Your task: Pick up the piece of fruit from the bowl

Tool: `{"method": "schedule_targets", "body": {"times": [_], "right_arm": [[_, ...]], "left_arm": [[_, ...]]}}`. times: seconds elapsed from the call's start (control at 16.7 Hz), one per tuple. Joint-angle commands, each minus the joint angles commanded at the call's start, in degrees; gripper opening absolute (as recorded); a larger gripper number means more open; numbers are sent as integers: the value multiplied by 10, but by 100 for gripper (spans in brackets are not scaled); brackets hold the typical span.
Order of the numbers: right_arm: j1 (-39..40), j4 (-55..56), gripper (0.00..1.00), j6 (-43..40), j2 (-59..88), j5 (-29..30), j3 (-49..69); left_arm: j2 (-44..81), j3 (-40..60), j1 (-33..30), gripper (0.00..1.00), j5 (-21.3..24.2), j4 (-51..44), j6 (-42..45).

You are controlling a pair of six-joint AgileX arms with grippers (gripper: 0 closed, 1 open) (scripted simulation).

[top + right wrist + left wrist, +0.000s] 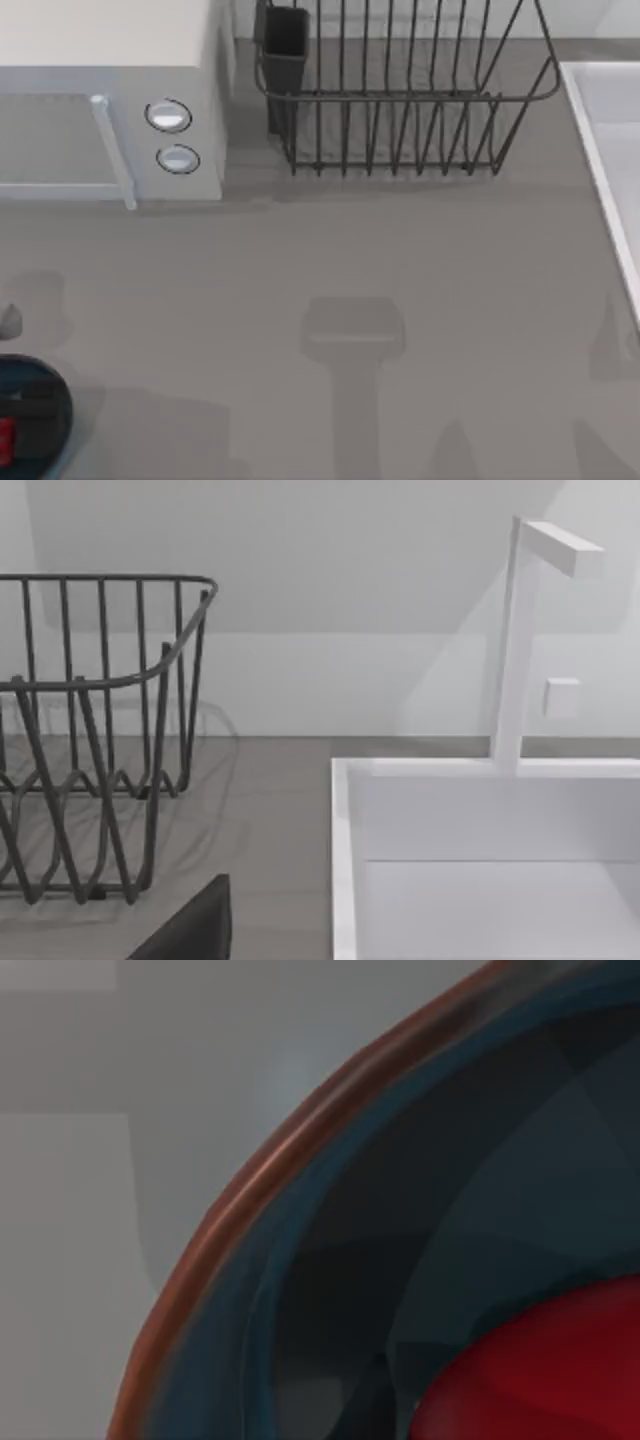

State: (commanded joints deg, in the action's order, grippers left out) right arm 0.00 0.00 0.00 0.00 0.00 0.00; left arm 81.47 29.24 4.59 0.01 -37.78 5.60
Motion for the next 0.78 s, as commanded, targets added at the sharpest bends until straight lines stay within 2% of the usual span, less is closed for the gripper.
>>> {"method": "schedule_targets", "body": {"times": [0.18,0.78], "right_arm": [[0,0,100,0,0,0,0],[0,0,100,0,0,0,0]], "left_arm": [[0,0,0,100,0,0,0],[0,0,0,25,0,0,0]]}}
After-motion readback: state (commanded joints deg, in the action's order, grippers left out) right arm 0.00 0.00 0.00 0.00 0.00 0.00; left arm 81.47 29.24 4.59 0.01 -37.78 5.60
